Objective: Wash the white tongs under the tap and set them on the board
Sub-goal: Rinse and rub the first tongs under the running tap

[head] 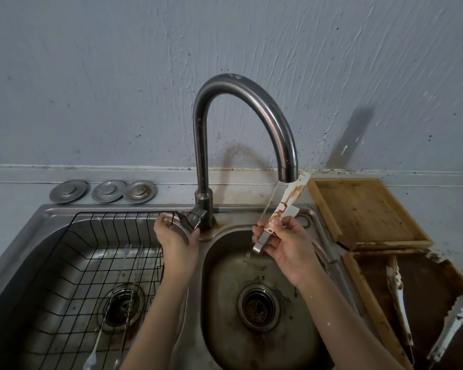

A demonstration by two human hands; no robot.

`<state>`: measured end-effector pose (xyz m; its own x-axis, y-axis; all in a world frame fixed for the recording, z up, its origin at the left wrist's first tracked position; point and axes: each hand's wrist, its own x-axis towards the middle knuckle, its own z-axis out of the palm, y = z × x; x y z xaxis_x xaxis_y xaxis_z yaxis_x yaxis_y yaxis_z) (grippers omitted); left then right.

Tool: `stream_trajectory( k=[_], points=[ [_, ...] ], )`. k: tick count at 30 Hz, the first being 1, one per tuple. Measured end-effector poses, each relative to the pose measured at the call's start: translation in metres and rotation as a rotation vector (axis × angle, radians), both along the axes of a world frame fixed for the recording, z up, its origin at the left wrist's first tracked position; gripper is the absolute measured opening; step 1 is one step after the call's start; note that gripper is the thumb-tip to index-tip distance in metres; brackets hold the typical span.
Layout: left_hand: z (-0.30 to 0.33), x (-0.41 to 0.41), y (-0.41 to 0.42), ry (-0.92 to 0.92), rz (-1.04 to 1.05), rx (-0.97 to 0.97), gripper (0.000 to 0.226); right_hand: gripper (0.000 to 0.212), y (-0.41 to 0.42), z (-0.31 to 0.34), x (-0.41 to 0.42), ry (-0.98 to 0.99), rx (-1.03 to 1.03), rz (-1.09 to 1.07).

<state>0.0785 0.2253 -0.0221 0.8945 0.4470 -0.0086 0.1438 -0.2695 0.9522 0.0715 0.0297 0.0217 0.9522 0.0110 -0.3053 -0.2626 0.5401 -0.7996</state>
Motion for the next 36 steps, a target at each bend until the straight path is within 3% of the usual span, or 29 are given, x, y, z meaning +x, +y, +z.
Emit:
stream_trajectory(
  k=[2,5,7,9,11,13,16,19,36],
  points=[
    [0.004,-0.015,-0.018,0.05,0.062,-0.003,0.068,0.011,0.007,0.0,0.005,-0.005,0.014,-0.03],
    [0.008,-0.026,-0.044,-0.005,-0.152,-0.069,0.03,0.009,0.017,0.002,0.009,-0.037,-0.019,-0.06],
    [0.016,-0.029,-0.052,-0.027,-0.228,-0.153,0.019,0.008,0.021,0.004,0.007,-0.059,-0.078,-0.06],
    [0.024,-0.027,-0.049,-0.1,-0.049,-0.135,0.019,0.009,0.02,0.005,0.003,-0.068,-0.123,-0.067],
    [0.032,-0.022,-0.039,-0.145,0.142,0.009,0.038,0.01,0.018,0.005,0.001,-0.067,-0.145,-0.068],
    [0.036,-0.01,-0.025,-0.106,0.146,0.06,0.054,0.01,0.015,0.006,-0.001,-0.065,-0.141,-0.059],
    [0.035,0.008,-0.011,0.027,0.019,0.071,0.034,0.007,0.014,0.003,-0.003,-0.052,-0.132,-0.055],
    [0.03,0.013,-0.005,0.038,0.045,0.123,0.012,0.007,0.015,-0.001,-0.004,-0.044,-0.128,-0.054],
    [0.022,0.022,-0.011,0.013,0.122,0.059,0.016,0.01,0.009,-0.007,-0.002,-0.007,-0.106,-0.074]
  ],
)
